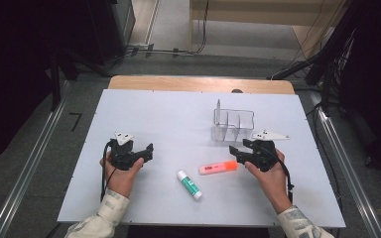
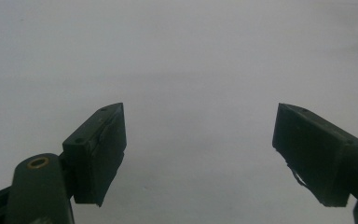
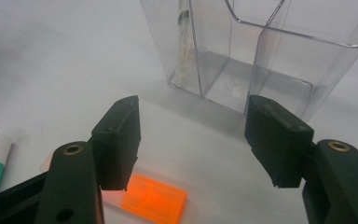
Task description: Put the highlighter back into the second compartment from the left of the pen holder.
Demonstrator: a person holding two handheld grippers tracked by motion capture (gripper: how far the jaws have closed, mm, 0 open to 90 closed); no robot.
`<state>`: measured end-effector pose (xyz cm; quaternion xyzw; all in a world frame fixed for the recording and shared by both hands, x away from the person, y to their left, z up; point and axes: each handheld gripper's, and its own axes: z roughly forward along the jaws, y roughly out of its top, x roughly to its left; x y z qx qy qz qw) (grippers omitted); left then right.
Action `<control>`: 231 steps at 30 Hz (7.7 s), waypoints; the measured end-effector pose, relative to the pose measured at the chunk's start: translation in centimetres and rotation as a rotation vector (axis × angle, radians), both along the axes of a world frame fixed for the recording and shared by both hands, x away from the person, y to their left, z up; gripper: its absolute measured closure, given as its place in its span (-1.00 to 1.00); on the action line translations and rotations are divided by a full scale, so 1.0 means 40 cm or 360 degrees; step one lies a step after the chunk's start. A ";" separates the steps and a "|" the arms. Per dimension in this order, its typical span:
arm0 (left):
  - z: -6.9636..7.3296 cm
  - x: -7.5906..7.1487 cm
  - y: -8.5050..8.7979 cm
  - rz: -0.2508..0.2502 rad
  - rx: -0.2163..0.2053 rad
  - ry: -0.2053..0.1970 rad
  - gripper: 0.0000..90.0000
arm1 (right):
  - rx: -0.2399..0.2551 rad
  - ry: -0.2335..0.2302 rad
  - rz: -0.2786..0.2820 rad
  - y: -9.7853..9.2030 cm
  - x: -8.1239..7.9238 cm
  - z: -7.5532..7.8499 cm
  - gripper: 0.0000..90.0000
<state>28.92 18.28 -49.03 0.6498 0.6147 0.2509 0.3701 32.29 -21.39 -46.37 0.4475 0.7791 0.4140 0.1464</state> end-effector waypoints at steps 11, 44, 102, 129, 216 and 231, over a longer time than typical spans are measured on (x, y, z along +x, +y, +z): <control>0.000 0.000 0.000 0.0000 -0.0002 -0.0001 -0.60 | -0.0001 0.0000 0.0082 -0.004 -0.016 -0.011 -0.33; 0.000 0.000 -0.001 -0.0007 -0.0005 0.0002 -0.60 | -0.0192 0.0047 0.0221 0.037 -0.052 -0.080 -0.62; 0.001 -0.001 -0.002 -0.0020 -0.0007 0.0001 -0.60 | -0.0327 -0.0035 0.0446 0.061 -0.045 -0.117 -0.53; 0.001 -0.001 -0.003 -0.0021 -0.0011 0.0001 -0.60 | -0.0324 -0.0034 0.0453 0.053 -0.052 -0.107 0.44; 0.001 0.000 0.000 -0.0013 -0.0015 0.0004 -0.60 | -0.0170 -0.0220 0.0203 -0.056 -0.080 0.075 0.45; 0.000 0.001 -0.001 -0.0014 -0.0014 0.0005 -0.60 | -0.0167 -0.0212 0.0095 -0.091 -0.042 0.085 0.45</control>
